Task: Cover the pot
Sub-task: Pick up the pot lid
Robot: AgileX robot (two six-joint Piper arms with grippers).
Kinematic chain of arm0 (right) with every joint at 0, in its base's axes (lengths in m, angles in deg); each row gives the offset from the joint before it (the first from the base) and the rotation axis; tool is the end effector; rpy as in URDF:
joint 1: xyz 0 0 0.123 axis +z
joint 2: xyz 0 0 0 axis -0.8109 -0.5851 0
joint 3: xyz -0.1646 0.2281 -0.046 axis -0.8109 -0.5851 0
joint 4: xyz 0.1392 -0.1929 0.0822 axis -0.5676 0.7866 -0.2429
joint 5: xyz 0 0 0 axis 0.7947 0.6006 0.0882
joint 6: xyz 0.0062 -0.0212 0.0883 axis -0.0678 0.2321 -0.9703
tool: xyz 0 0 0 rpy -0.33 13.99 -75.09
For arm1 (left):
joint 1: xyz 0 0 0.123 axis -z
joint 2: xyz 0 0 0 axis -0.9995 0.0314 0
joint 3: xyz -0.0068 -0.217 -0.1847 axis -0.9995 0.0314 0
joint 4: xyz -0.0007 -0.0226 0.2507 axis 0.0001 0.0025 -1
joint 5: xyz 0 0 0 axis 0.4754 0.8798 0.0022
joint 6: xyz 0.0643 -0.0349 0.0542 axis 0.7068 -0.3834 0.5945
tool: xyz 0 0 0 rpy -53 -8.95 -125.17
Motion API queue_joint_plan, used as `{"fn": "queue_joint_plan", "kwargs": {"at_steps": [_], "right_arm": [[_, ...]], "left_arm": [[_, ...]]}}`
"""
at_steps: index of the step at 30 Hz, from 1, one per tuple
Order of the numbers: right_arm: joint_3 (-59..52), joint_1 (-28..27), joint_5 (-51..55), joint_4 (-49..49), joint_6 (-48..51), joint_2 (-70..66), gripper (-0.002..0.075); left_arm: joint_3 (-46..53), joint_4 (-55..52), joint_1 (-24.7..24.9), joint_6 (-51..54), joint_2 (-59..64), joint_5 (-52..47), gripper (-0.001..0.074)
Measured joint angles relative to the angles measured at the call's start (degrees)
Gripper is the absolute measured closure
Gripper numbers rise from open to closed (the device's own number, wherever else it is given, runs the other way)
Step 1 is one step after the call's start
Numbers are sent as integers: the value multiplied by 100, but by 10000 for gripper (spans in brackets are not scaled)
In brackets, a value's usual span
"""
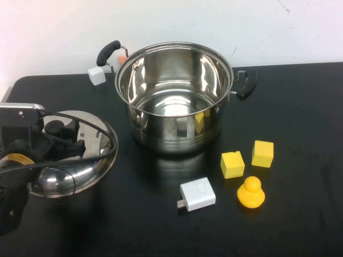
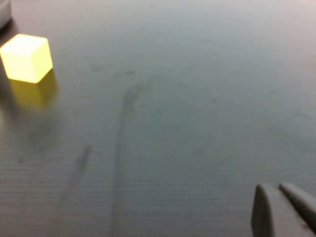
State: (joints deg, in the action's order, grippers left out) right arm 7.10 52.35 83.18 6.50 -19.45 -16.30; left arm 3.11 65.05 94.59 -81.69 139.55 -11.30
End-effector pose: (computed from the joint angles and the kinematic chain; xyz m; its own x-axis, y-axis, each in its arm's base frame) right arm 0.0527 -0.0024 0.1765 -0.2693 -0.0692 -0.9606 0.0187 0.9969 -0.0771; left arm 0.3032 -0.0322 0.2023 -0.1853 -0.0533 -0.9812 0.0791 0.9945 -0.0689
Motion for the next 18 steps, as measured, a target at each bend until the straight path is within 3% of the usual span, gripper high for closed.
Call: {"fn": "queue_joint_plan", "kwargs": {"at_steps": [8,15,18], "right_arm": [[0,0,0,0,0,0,728],[0,0,0,0,0,0,728],[0,0,0,0,0,0,728]], "left_arm": [[-62,111,0,108,489,305,186],[-62,414,0,133,705,512,363],[-62,616,0,143,710,540,400]]}}
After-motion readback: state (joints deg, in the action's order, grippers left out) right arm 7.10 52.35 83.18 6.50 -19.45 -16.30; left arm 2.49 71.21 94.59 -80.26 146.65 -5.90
